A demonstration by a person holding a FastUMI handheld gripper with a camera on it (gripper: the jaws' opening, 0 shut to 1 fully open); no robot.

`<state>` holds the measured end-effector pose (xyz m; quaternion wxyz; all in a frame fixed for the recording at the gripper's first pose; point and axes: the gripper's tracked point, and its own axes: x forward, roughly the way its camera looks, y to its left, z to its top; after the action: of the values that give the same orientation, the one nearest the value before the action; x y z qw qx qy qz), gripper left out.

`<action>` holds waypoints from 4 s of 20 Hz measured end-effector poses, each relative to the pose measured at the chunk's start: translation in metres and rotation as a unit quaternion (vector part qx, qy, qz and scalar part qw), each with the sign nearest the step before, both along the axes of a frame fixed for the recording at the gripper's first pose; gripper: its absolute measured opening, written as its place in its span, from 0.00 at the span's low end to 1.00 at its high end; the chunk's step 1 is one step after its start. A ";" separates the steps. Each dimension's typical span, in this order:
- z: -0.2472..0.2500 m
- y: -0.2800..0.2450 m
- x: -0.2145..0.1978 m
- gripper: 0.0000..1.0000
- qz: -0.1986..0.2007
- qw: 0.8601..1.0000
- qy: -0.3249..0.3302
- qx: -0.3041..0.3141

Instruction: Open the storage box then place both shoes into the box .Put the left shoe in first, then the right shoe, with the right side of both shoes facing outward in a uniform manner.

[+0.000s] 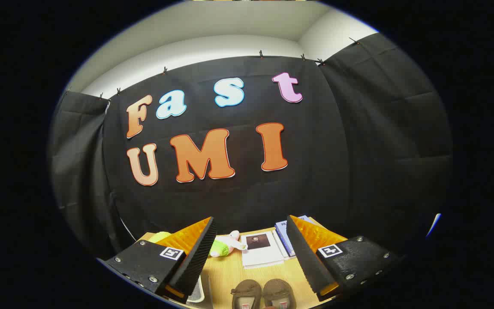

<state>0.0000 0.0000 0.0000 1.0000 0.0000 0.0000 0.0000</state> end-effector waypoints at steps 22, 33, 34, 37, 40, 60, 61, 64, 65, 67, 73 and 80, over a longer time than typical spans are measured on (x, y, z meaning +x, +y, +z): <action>-0.108 0.036 0.038 0.98 0.064 0.986 0.119 0.100; -0.192 0.080 0.041 0.98 0.138 0.939 0.228 0.219; -0.199 0.084 0.041 0.98 0.144 0.933 0.239 0.228; -0.227 0.095 0.033 0.98 0.161 0.915 0.273 0.250; -0.245 0.109 0.026 0.98 0.178 0.898 0.298 0.269; -0.281 0.154 0.000 0.86 0.230 0.836 0.366 0.338; -0.279 0.154 -0.001 0.80 0.231 0.834 0.366 0.342; -0.282 0.152 -0.005 0.70 0.230 0.830 0.378 0.340; -0.283 0.152 -0.008 0.63 0.232 0.830 0.379 0.335; -0.280 0.152 -0.009 0.55 0.237 0.832 0.376 0.332; -0.266 0.150 -0.010 0.13 0.236 0.835 0.362 0.341; -0.244 0.162 -0.008 0.01 0.233 0.841 0.357 0.334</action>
<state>-0.0084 0.1622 -0.2443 0.8406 0.3335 0.3574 0.2334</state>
